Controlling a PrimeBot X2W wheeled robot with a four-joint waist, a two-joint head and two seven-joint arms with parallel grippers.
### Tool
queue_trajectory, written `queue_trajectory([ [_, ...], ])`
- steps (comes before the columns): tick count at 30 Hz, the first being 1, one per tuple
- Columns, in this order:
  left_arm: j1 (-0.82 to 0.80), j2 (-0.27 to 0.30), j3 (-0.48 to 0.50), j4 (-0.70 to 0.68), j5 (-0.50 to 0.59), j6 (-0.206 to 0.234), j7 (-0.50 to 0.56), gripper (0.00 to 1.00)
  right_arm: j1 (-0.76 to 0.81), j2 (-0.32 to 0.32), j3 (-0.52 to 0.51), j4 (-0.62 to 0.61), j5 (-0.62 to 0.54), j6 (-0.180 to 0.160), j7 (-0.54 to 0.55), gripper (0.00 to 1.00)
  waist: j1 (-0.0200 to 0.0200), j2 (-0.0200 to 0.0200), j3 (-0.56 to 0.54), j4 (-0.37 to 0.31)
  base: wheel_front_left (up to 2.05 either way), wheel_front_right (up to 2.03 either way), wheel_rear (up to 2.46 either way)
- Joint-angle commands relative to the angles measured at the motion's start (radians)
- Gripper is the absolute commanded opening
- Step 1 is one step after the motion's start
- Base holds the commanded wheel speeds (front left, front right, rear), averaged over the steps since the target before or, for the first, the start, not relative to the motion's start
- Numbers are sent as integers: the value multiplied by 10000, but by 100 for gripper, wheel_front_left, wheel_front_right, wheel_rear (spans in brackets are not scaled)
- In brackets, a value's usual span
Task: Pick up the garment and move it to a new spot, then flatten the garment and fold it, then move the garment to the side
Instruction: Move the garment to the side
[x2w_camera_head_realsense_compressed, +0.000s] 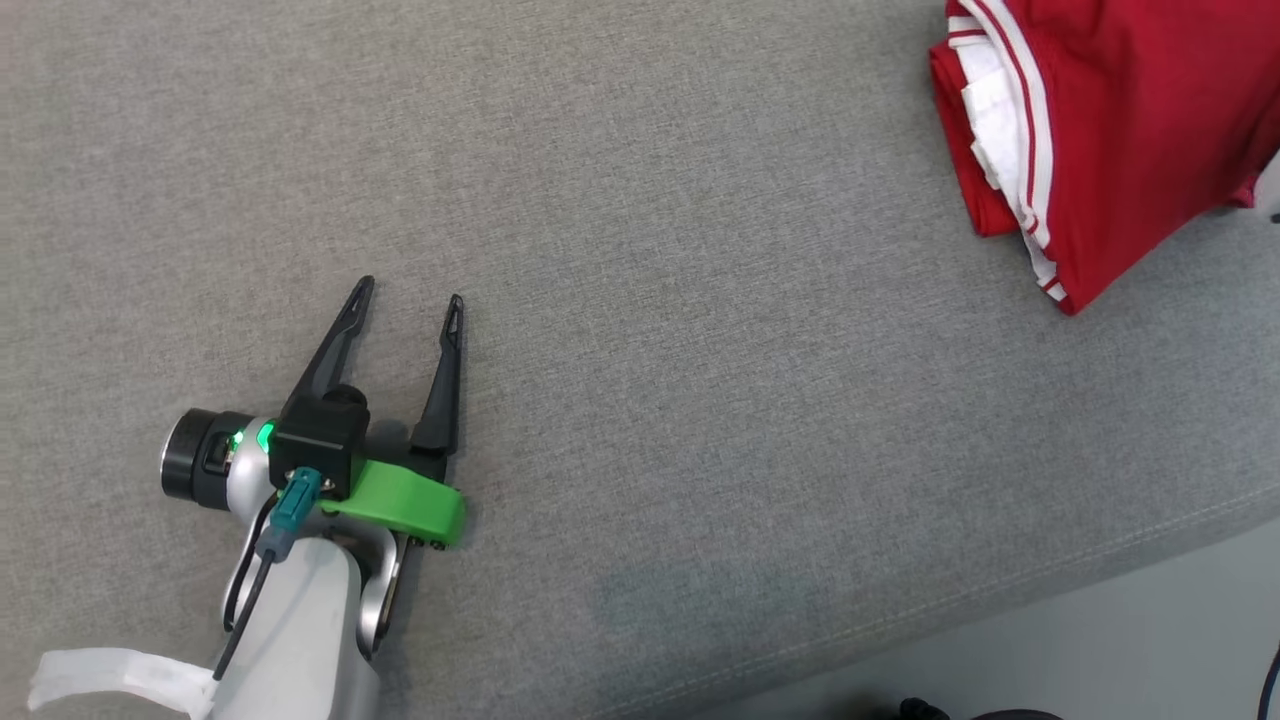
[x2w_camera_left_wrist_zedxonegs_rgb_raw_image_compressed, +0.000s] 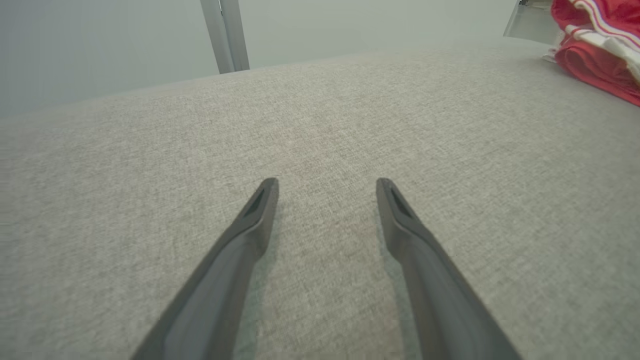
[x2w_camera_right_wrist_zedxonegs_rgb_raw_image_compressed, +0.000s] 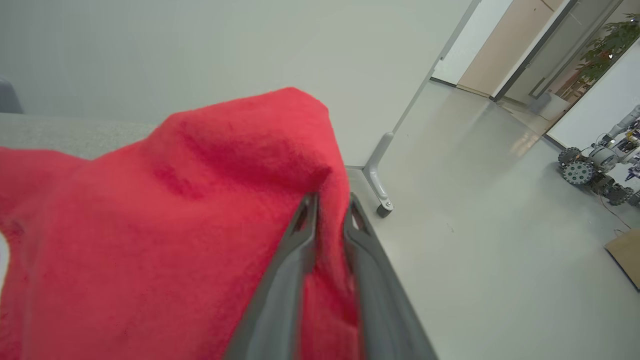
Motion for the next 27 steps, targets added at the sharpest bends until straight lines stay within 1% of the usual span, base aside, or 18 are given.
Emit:
queue_trajectory([
  [1,-12,137,71,133,10,82,25,100,-129,-140,-422,449,-460,-22,-20,100,0,-1,-5,168,0,0,0],
  [3,-13,134,77,119,9,112,25,100,-302,-142,-949,705,-820,-20,-20,100,0,-1,-17,284,0,0,0],
  [5,7,151,127,148,65,260,25,100,-273,-21,-1356,740,-1139,-22,-21,100,0,-1,-64,384,0,0,0],
  [8,65,69,111,162,-37,359,23,100,71,251,-1667,420,-1491,-22,-21,100,0,-1,-235,519,0,0,0],
  [11,210,6,122,194,-129,438,19,100,506,747,-1587,-72,-1558,-20,-21,100,0,-1,-520,605,0,0,0],
  [15,435,-50,190,294,-233,473,16,100,1293,1450,-901,-921,-1282,-20,-21,100,0,-1,-997,716,0,0,0],
  [18,622,-83,361,398,-331,602,17,100,1900,1933,-300,-1461,-726,-20,-21,100,0,-1,-1394,833,0,0,0],
  [19,622,-83,361,398,-331,602,17,100,1900,1933,-300,-1461,-726,-20,-21,100,0,-1,-1394,833,0,0,0],
  [23,843,-109,465,593,-334,611,16,100,2692,2280,564,-1884,-89,-22,-21,100,0,-1,-1927,1105,0,0,0],
  [27,1100,-151,613,646,-471,651,16,100,3358,2428,1230,-2134,417,-20,-21,100,0,-1,-2386,1482,0,0,0],
])
